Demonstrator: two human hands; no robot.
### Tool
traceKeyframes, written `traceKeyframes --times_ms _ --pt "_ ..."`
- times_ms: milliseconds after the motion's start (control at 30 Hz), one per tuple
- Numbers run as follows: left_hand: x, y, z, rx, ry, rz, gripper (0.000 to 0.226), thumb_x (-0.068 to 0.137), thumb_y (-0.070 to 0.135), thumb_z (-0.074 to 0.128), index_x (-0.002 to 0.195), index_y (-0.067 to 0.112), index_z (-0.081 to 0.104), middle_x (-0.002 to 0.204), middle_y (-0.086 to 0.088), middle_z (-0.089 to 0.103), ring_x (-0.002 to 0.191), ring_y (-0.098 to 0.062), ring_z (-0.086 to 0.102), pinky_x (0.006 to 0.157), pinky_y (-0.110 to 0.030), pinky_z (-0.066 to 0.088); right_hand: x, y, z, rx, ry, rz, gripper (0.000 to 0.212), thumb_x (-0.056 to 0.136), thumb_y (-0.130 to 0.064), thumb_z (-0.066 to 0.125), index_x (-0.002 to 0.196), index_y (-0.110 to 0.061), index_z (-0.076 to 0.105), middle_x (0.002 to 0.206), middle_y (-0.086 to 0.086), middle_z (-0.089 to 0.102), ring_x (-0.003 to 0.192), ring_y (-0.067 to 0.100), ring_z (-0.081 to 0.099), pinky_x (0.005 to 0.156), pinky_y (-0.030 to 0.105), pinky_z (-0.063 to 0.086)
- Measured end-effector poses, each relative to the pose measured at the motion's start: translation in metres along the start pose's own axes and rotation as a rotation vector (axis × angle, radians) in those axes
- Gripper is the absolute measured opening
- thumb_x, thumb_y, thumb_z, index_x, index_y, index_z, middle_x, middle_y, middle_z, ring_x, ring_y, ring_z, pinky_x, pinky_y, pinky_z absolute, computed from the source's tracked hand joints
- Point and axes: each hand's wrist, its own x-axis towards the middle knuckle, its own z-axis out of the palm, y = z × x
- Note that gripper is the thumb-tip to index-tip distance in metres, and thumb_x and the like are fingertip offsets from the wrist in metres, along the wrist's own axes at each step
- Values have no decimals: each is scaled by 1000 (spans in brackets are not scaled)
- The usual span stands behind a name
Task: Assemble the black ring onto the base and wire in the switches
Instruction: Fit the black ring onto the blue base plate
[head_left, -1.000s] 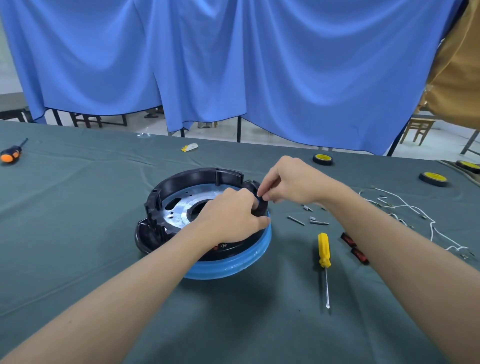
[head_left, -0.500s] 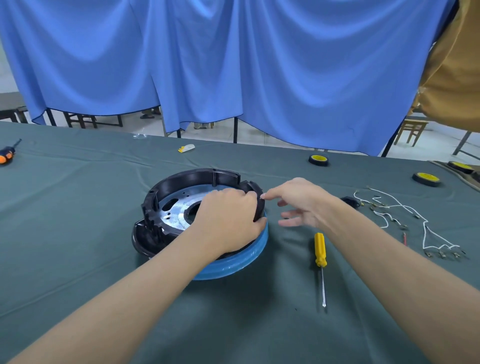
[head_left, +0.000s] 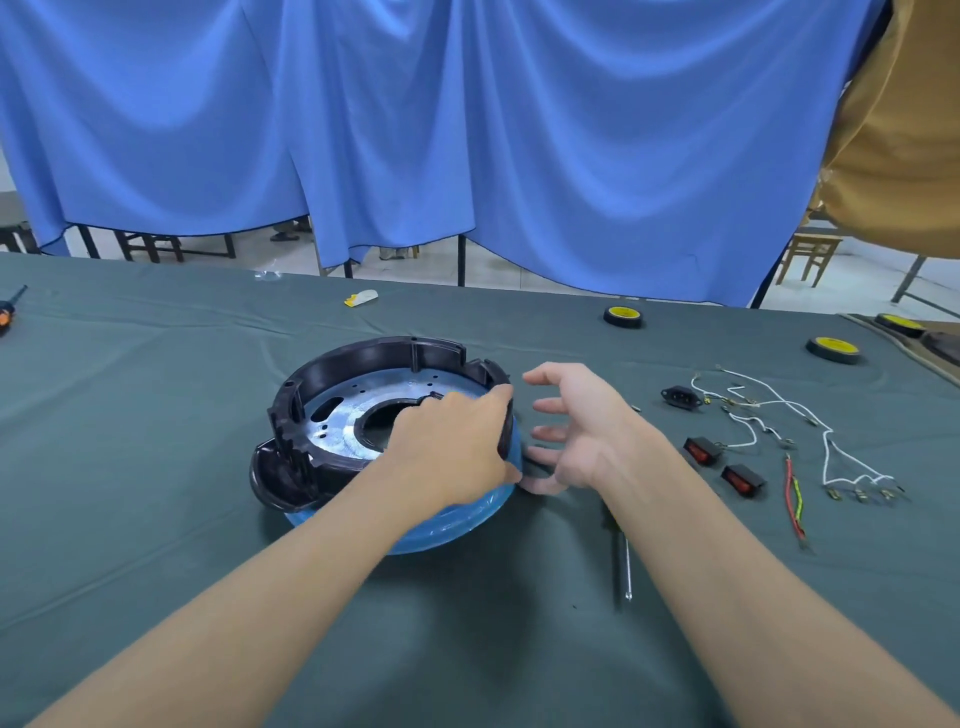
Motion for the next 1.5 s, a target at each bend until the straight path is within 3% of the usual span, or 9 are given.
traceKeyframes --times_ms 133,333,467,533,600,867,1133,1267,1500 --pt "0 -19 -8 -96 -194 -189 100 75 87 37 154 31 8 152 -11 40 137 -36 39 106 -48 38 0 4 4 -29 43 -20 37 73 -28 67 106 -13 57 114 13 47 104 31 53 76 52 47" --pt "5 -19 -15 -213 -314 -164 108 75 81 51 154 38 -8 153 -9 41 136 -30 42 100 -38 38 -6 6 7 -35 40 -40 48 73 -29 68 118 -20 53 115 12 46 98 28 54 65 45 47" --pt "4 -15 -19 -218 -334 -89 102 73 71 65 147 53 -2 122 -7 61 99 -30 53 97 -44 43 -8 5 5 -9 25 -29 47 75 -30 67 118 -19 53 115 12 46 93 28 52 70 47 47" --pt "2 -17 -19 -196 -298 -90 94 74 64 69 142 57 4 92 5 61 91 -25 47 100 -50 39 -7 5 1 15 2 -17 43 76 -30 66 114 -16 54 114 13 46 92 28 52 81 53 47" --pt "-1 -18 -21 -195 -253 -88 90 76 57 71 140 58 8 91 6 63 94 -23 48 98 -49 36 -7 4 -1 27 -5 -13 41 77 -30 66 112 -14 54 114 14 46 95 30 54 86 54 47" --pt "1 -23 -38 -317 -93 -56 79 71 54 76 135 58 29 77 12 51 94 -22 49 90 -46 48 -10 7 1 165 -135 24 18 93 -3 46 101 10 55 75 22 71 76 34 68 66 46 54" --pt "-5 7 -37 215 135 -23 93 61 73 70 128 18 38 124 -3 38 116 -28 35 88 -43 35 -16 4 4 211 -194 13 17 92 6 45 106 10 53 95 23 65 80 37 66 62 51 50" --pt "-5 15 -33 396 281 73 83 67 63 70 121 7 42 117 -5 34 103 -23 33 76 -32 26 -19 3 2 210 -218 -17 18 89 7 50 107 8 55 96 21 65 81 35 65 72 52 51" --pt "-14 13 -29 413 307 10 100 72 51 67 147 3 22 122 -9 39 91 -21 33 70 -32 28 -20 3 1 180 -247 -68 18 87 5 57 105 5 59 76 18 72 74 34 68 69 49 54"
